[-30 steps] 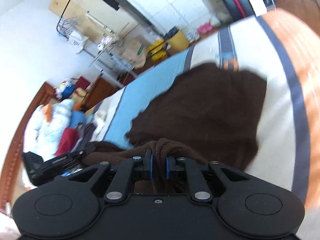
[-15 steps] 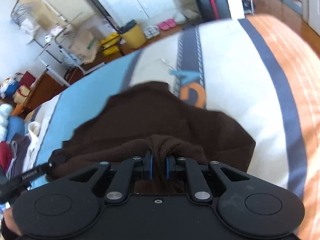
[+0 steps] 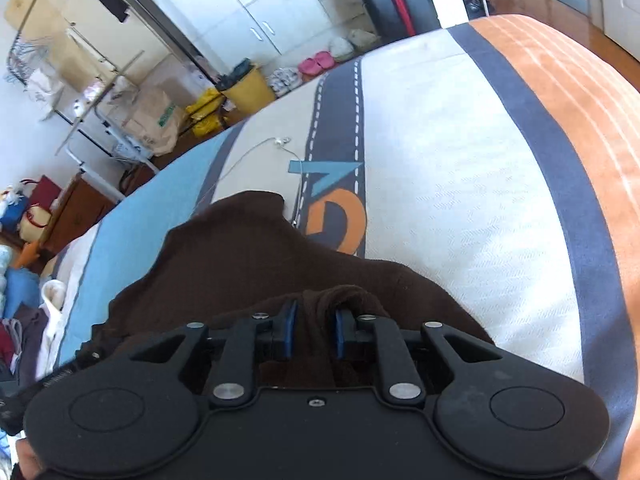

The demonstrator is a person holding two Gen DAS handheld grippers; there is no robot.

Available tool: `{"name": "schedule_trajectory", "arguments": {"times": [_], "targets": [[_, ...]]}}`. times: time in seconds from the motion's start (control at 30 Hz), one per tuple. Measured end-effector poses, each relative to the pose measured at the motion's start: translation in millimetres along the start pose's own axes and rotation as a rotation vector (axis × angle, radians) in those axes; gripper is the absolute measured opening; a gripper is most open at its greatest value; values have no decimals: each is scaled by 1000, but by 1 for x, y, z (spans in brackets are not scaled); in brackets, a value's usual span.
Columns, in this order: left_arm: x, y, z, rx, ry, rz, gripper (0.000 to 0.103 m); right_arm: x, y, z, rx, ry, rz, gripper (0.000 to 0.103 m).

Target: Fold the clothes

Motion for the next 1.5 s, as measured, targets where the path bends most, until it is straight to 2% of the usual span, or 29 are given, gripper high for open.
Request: {"name": "schedule_trajectory", "arguments": {"times": [0.13, 0.23, 0.37, 0.43, 0.47, 0.5, 0.57, 0.6, 0.73, 0.83, 0.9, 1.0, 1.07, 1.1, 1.23, 1.3, 1.4, 1.43, 1.5], "targets": [[0, -7, 3, 21, 15, 4, 20, -3, -7, 7, 30, -9, 19, 26], [-4, -10, 5, 27, -6, -5, 22, -3, -13, 10, 57, -23, -2, 26], [-17, -21, 18, 75, -87, -38, 29, 2, -28, 16, 108, -6, -37, 27], [-21, -27, 23, 117, -68, 29, 30, 0, -39, 20, 158, -27, -85, 34], [-23, -29, 25, 137, -51, 67, 29, -1, -44, 21, 183, -38, -109, 41], [-18, -32, 25, 148, 33, 146, 28, -1, -50, 23, 207, -49, -133, 41], [-12, -39, 22, 179, 127, 184, 28, -3, -61, 26, 257, -71, -181, 42], [-12, -42, 21, 165, 125, 153, 30, -4, -66, 28, 281, -81, -205, 42], [-11, -51, 21, 92, 37, -23, 30, -19, -67, 22, 231, -121, -143, 42], [-5, -39, 12, -36, -41, -173, 30, -38, -58, 4, 150, -138, -48, 43], [3, -33, 3, -101, -33, -223, 30, -51, -51, -11, 80, -151, 12, 43], [11, -27, 1, -119, -5, -226, 31, -73, -38, -37, -48, -196, 83, 43], [16, -23, -1, -131, 14, -228, 37, -85, -30, -51, -116, -258, 89, 43], [18, -21, -2, -137, 23, -229, 41, -91, -24, -57, -161, -280, 77, 43], [28, -12, -5, -160, 61, -233, 41, -97, 4, -77, -258, -336, 31, 43], [33, -8, -6, -170, 80, -234, 41, -92, 16, -76, -229, -370, -25, 42], [41, 9, 16, -131, 96, -185, 41, -86, 29, -63, -137, -431, -65, 41], [43, 14, 24, -116, 102, -166, 41, -86, 33, -57, -101, -480, -111, 41], [43, 23, 41, -58, 126, -74, 41, -85, 41, -46, -46, -568, -194, 42]]}}
Point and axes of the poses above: each gripper's, at about its wrist camera, not at the fingertips, and y roughly the way its jaws point, x to its right, z to its top, the point moved 3 cm from there along y, roughly the way its jaws point, and after that the axes turned 11 degrees about z, right-handed, at the moved point
